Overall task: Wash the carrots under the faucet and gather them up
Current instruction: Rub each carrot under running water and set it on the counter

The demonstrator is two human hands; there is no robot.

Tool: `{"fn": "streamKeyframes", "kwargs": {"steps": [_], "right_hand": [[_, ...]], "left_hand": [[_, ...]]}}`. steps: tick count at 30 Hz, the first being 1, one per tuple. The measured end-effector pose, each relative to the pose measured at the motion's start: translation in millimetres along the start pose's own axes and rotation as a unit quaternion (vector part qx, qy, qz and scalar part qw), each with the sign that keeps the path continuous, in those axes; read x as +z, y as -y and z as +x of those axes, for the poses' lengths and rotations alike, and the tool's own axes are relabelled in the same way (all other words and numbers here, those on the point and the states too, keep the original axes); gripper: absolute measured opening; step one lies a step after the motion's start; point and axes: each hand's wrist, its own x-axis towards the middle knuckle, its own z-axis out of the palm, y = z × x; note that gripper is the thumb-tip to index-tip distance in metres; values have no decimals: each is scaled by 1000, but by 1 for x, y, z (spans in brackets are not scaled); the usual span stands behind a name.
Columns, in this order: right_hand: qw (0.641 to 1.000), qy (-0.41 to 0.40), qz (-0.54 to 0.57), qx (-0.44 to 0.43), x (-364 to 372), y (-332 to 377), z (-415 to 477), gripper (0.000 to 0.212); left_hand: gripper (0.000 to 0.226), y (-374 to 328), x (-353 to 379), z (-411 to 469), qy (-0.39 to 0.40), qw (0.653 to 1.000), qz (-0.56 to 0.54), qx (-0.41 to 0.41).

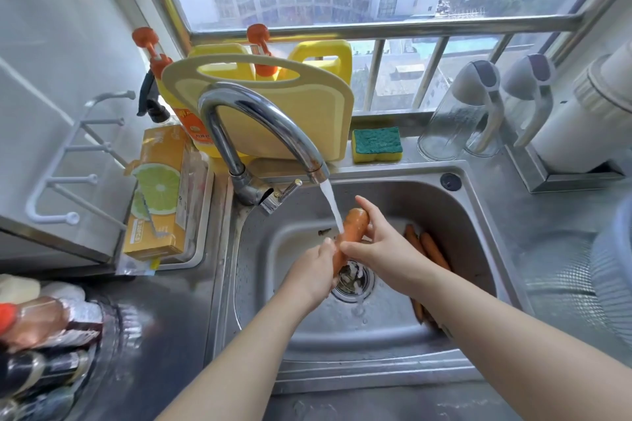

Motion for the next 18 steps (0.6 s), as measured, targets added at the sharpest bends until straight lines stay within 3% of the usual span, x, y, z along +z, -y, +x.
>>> {"fn": "streamKeyframes", "kwargs": {"steps": [5, 7, 10, 12, 15, 18], "right_hand": [[983, -145, -97, -55, 6, 4, 9, 58], [988, -115, -91, -41, 3, 7, 13, 61], [998, -3, -67, 7, -6, 13, 8, 79], [992, -8, -125, -9, -6, 14, 5, 79], [981, -108, -149, -54, 7, 11, 8, 56], [972, -202, -99, -69, 19, 4, 15, 24]], "left_hand": [[35, -5, 9, -9, 32, 993, 61, 94], [39, -6, 7, -8, 29, 994, 60, 88], [32, -5, 2, -11, 17, 997, 35, 73], [34, -6, 0, -12, 9, 996, 44, 79], [34, -7, 0, -13, 16, 987, 98, 123], [19, -7, 4, -15, 11, 983, 101, 154]]}}
